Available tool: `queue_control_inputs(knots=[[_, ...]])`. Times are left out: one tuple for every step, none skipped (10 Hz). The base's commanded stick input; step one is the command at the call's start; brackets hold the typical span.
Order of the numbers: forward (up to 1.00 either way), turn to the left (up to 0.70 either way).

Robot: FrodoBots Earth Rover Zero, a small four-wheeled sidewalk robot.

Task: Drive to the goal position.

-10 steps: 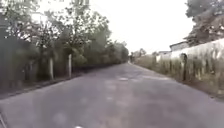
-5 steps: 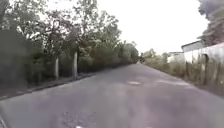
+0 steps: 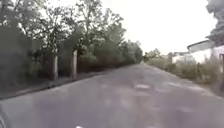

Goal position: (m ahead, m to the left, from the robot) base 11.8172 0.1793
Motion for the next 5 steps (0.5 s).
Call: queue_control_inputs(knots=[[1.00,-0.40],[1.00,-0.40],[1.00,-0.40],[1.00,-0.40],[1.00,-0.40]])
